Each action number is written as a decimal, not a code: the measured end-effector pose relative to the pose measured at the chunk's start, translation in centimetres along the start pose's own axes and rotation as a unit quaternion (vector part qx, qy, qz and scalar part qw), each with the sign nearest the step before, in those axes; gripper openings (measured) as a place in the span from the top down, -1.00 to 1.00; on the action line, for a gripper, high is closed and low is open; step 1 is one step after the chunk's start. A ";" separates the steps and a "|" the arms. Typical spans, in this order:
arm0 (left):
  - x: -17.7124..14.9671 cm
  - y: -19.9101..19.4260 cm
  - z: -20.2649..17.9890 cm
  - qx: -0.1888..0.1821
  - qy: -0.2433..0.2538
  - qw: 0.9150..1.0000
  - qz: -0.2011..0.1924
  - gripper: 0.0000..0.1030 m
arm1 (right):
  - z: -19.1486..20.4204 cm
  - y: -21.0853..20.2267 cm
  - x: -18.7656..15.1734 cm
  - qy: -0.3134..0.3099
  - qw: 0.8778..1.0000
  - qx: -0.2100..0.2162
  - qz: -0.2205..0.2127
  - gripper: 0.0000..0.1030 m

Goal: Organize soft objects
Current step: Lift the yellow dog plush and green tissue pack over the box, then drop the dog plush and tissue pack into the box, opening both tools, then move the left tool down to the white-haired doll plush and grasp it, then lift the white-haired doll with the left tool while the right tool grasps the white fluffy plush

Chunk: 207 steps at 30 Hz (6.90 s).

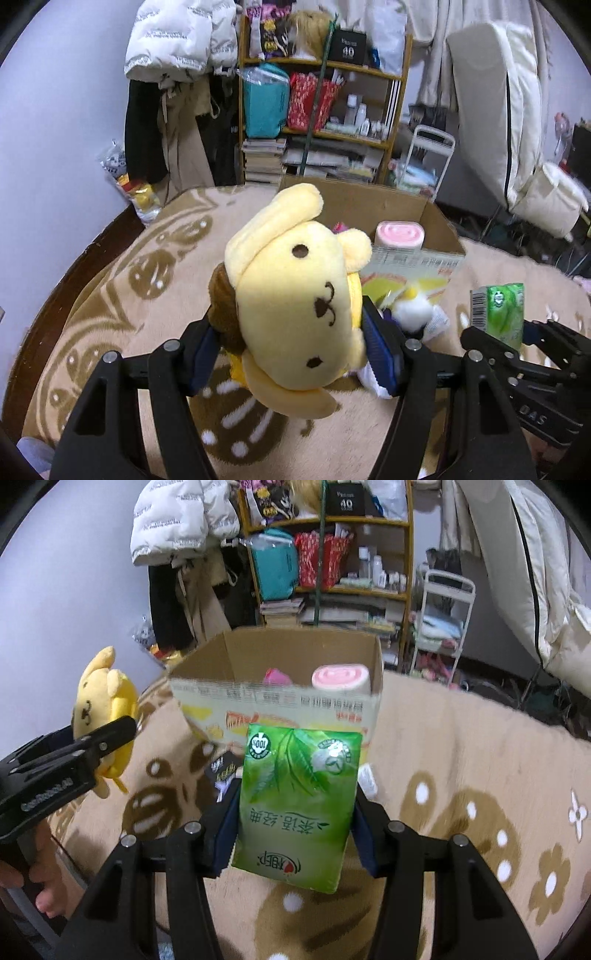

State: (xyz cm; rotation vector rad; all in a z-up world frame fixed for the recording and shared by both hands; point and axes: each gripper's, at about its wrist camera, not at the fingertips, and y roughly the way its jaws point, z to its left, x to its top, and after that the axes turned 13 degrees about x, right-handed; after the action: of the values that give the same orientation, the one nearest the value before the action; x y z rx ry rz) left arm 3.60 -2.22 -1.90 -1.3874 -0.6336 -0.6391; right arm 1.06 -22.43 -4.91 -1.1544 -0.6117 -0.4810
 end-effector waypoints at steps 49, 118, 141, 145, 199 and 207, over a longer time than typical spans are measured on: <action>8.1 10.7 -5.1 -0.015 0.057 0.998 -0.025 -0.62 | -6.6 9.8 9.4 -0.023 0.997 0.042 -0.060 -0.19; -0.9 4.4 -3.7 -0.019 0.049 0.998 0.042 -0.93 | -6.1 3.5 1.5 0.094 0.994 0.050 -0.027 -0.96; -3.9 11.0 -9.5 -0.046 0.098 0.984 0.140 -0.93 | -8.7 10.5 0.9 0.132 0.987 0.065 0.062 -0.71; -4.1 11.2 -9.9 -0.053 0.102 0.982 0.151 -0.93 | -8.9 11.7 0.6 0.130 0.986 0.069 0.082 -0.41; -5.4 12.0 -7.8 -0.149 0.045 0.962 0.224 0.11 | -9.7 14.8 -0.4 0.137 0.981 0.091 0.099 0.33; -5.3 11.4 -9.0 -0.142 0.050 0.965 0.213 0.15 | -9.1 14.4 -0.3 0.118 0.985 0.075 0.098 0.37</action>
State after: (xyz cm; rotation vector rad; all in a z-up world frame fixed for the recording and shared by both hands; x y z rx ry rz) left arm 8.63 -10.11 -14.16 -1.6829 -0.1513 -0.4593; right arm 11.88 -26.15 -17.57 -0.9862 -0.3189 -0.3881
